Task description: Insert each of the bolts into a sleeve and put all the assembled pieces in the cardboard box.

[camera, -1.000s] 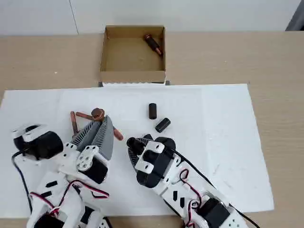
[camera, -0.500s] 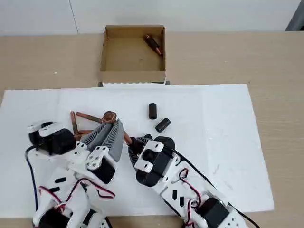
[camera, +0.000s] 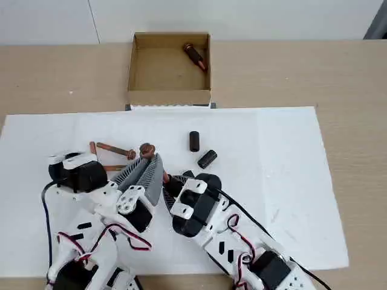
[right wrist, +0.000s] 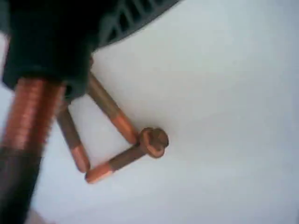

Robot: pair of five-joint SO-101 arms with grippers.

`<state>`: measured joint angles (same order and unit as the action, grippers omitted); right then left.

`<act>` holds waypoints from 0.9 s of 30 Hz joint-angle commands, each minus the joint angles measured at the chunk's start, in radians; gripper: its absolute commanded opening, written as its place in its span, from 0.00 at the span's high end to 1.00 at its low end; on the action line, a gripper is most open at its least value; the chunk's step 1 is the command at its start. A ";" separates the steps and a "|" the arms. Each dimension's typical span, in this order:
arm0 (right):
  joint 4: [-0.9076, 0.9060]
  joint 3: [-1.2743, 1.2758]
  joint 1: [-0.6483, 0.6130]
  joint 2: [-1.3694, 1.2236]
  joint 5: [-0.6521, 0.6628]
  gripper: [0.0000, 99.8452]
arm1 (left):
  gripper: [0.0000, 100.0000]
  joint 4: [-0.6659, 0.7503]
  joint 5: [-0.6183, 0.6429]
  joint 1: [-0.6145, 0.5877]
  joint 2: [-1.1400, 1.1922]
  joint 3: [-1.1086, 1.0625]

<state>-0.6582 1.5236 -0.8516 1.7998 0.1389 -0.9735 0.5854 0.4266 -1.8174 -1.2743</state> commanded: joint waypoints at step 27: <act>0.088 -0.017 -0.004 0.013 0.012 1.00 | 0.81 -0.133 -0.110 -0.031 0.002 -0.005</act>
<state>-0.6153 1.5221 -0.8516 1.7998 0.1404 -1.0917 0.4994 0.4127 -1.8159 -1.2774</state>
